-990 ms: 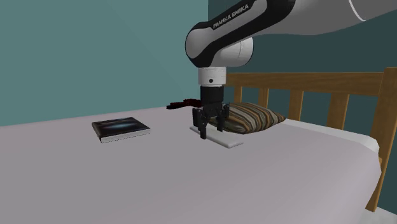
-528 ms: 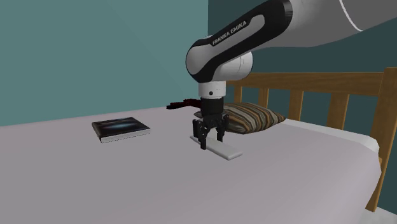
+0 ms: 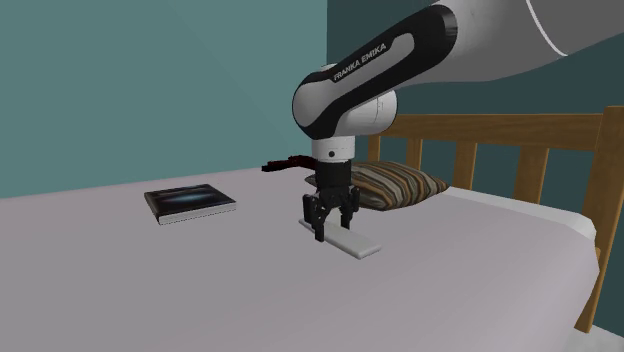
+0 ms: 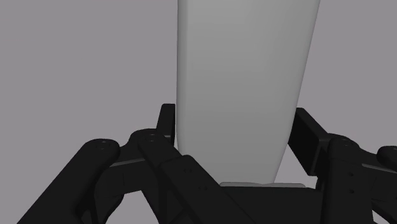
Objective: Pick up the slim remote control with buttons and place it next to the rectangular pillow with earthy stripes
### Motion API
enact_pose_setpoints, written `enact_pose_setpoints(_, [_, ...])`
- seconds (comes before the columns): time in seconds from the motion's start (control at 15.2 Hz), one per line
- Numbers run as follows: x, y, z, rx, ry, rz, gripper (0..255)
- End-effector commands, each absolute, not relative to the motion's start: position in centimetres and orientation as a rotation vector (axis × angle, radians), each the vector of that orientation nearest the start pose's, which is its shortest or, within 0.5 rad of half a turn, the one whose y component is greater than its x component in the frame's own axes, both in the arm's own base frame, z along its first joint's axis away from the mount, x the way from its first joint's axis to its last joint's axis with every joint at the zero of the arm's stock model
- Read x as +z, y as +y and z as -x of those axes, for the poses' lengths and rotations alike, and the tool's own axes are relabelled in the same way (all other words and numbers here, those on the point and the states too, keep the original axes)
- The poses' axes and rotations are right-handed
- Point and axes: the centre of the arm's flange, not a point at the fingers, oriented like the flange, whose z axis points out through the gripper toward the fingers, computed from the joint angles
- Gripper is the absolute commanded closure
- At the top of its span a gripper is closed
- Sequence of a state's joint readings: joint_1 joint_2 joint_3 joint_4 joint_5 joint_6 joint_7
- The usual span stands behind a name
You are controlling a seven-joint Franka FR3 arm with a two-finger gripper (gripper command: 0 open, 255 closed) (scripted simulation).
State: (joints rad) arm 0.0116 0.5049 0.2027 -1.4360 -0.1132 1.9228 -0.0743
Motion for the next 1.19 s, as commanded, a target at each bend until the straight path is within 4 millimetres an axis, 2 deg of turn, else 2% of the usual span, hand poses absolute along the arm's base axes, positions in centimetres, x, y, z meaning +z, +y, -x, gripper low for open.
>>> enact_pose_setpoints(0.0, [40.5,11.7,-68.9,0.01,-0.477,3.114,255])
enact_pose_setpoints(0.07, [40.5,11.7,-68.9,0.01,-0.477,3.114,0])
enact_pose_setpoints(0.4, [40.5,11.7,-68.9,0.01,-0.477,3.114,0])
enact_pose_setpoints(0.66, [45.5,11.7,-68.9,0.01,-0.477,3.114,0])
enact_pose_setpoints(1.12, [45.5,11.7,-68.9,0.01,-0.477,3.114,0])
